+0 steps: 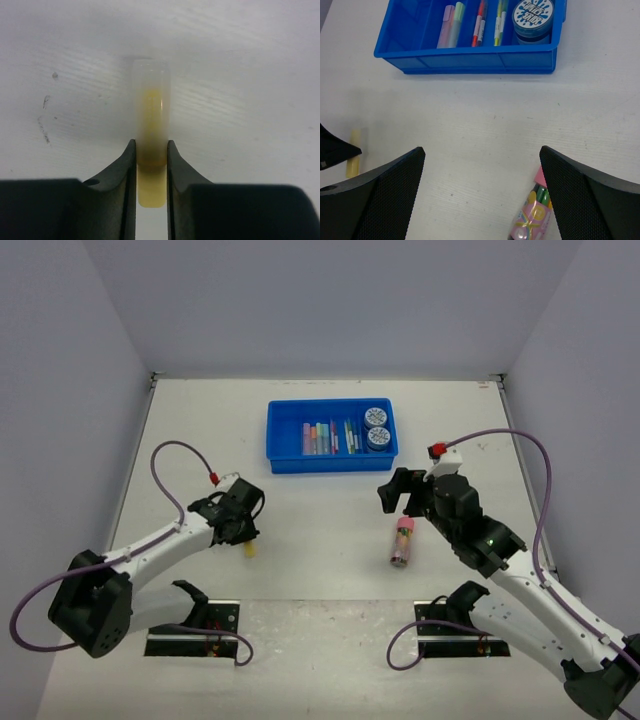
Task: Sort the stationery into containers
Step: Pick up the pen from the center of the board, then place the pen in the storage box.
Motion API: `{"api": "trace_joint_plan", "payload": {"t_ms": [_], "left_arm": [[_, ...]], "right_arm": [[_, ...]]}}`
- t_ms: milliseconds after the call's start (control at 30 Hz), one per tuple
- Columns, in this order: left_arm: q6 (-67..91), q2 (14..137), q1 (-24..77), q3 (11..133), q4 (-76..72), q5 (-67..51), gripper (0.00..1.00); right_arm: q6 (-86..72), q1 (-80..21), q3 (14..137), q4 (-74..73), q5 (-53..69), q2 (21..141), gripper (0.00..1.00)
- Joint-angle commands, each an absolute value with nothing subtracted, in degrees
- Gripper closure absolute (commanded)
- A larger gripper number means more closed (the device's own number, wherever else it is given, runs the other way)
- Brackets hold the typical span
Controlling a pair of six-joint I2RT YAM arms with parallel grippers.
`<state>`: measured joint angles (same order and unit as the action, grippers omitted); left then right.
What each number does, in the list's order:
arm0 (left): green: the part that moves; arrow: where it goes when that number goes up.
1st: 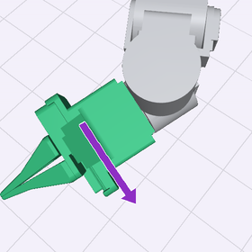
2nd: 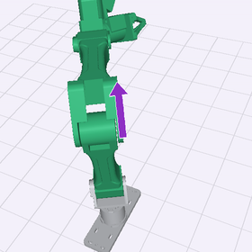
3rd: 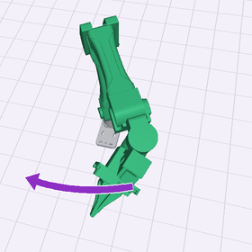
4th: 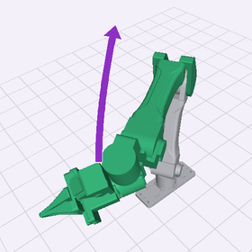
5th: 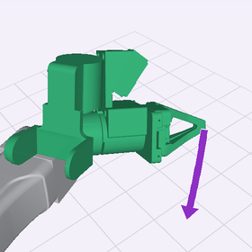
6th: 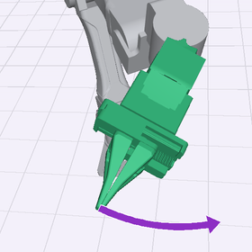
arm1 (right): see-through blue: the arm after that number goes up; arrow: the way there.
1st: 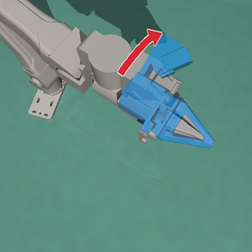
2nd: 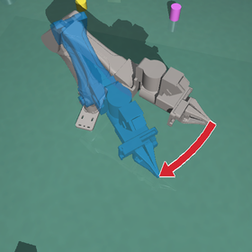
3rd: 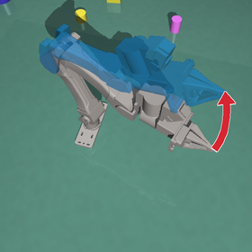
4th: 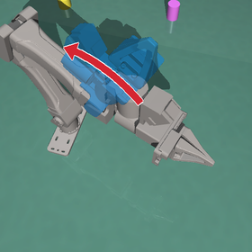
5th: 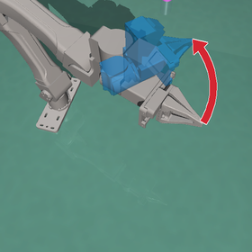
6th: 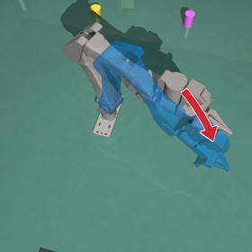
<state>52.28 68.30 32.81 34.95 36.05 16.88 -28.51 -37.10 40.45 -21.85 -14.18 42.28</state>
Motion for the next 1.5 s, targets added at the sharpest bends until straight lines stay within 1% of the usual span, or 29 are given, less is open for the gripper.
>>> {"api": "trace_joint_plan", "payload": {"t_ms": [0, 100, 133, 200, 233, 333, 400, 467, 567, 733, 767, 800, 833, 867, 967, 1000, 1167, 1300, 1400, 1467], "left_arm": [[40.1, 63.4, 33.2, 45.9, 19.9, 14.8, 1.0], [35.9, 73.0, 33.2, 57.4, 20.4, 15.1, 1.0], [33.0, 80.8, 33.2, 63.3, 21.2, 14.7, 1.0], [29.4, 90.3, 33.0, 75.0, 21.0, 13.2, 1.0], [28.6, 94.3, 32.9, 79.5, 22.5, 13.3, 1.0], [26.6, 112.2, 32.4, 100.9, 28.0, 16.4, 1.0], [26.2, 119.9, 31.9, 110.3, 33.3, 16.8, 1.0], [25.6, 126.5, 31.6, 117.7, 35.3, 16.7, 1.0], [25.4, 131.0, 31.2, 121.2, 36.4, 17.0, 1.0], [26.4, 129.2, 30.2, 114.4, 32.8, 15.9, 1.0], [26.5, 128.6, 30.1, 113.0, 32.3, 15.7, 0.98], [26.7, 128.2, 30.1, 112.4, 32.0, 15.4, 0.93], [26.8, 127.8, 30.1, 111.8, 31.8, 14.8, 0.8], [26.9, 127.3, 30.2, 111.0, 31.7, 14.2, 0.63], [27.2, 124.9, 30.3, 109.2, 30.8, 13.0, 0.33], [27.3, 123.2, 30.3, 108.2, 30.0, 12.2, 0.26], [26.8, 115.7, 31.1, 106.5, 28.7, 9.8, 0.18], [26.0, 106.9, 31.7, 103.6, 27.3, 6.9, 0.13], [25.6, 99.4, 32.8, 100.3, 26.6, 5.8, 0.1], [25.5, 96.5, 33.4, 97.4, 26.6, 5.5, 0.09]], "right_arm": [[-28.6, -36.9, 40.2, -20.2, -14.7, 42.0, 0.01], [-28.6, -36.9, 40.0, -20.1, -14.8, 41.7, 0.01], [-28.7, -36.9, 40.0, -20.2, -15.0, 41.7, 0.01], [-28.6, -36.9, 40.0, -20.2, -15.1, 41.6, 0.01], [-28.6, -36.9, 40.0, -20.3, -15.3, 41.7, 0.01], [-28.6, -36.9, 40.0, -20.8, -16.3, 41.9, 0.01], [-28.6, -36.9, 40.0, -21.0, -16.6, 41.9, 0.01], [-28.5, -36.9, 40.1, -21.2, -16.6, 42.0, 0.01], [-28.4, -36.8, 40.2, -21.4, -16.6, 42.6, 0.01], [-28.3, -36.9, 40.6, -21.4, -16.6, 44.0, 0.01], [-28.3, -36.8, 40.7, -21.4, -16.7, 44.5, 0.01], [-28.3, -36.8, 40.8, -21.4, -16.7, 44.9, 0.01], [-28.4, -36.8, 40.8, -21.5, -16.6, 45.2, 0.01], [-28.4, -36.8, 40.8, -21.5, -16.5, 45.5, 0.01], [-28.9, -36.8, 41.1, -22.2, -16.6, 46.5, 0.01], [-29.6, -36.8, 41.7, -23.6, -16.8, 47.4, 0.01], [-34.8, -36.8, 43.2, -30.5, -15.8, 52.3, 0.01], [-40.1, -36.9, 42.0, -34.7, -12.9, 57.6, 0.01], [-43.3, -36.9, 41.2, -37.4, -16.3, 60.7, 0.01], [-43.9, -36.8, 40.7, -38.1, -16.6, 61.9, 0.01]]}}
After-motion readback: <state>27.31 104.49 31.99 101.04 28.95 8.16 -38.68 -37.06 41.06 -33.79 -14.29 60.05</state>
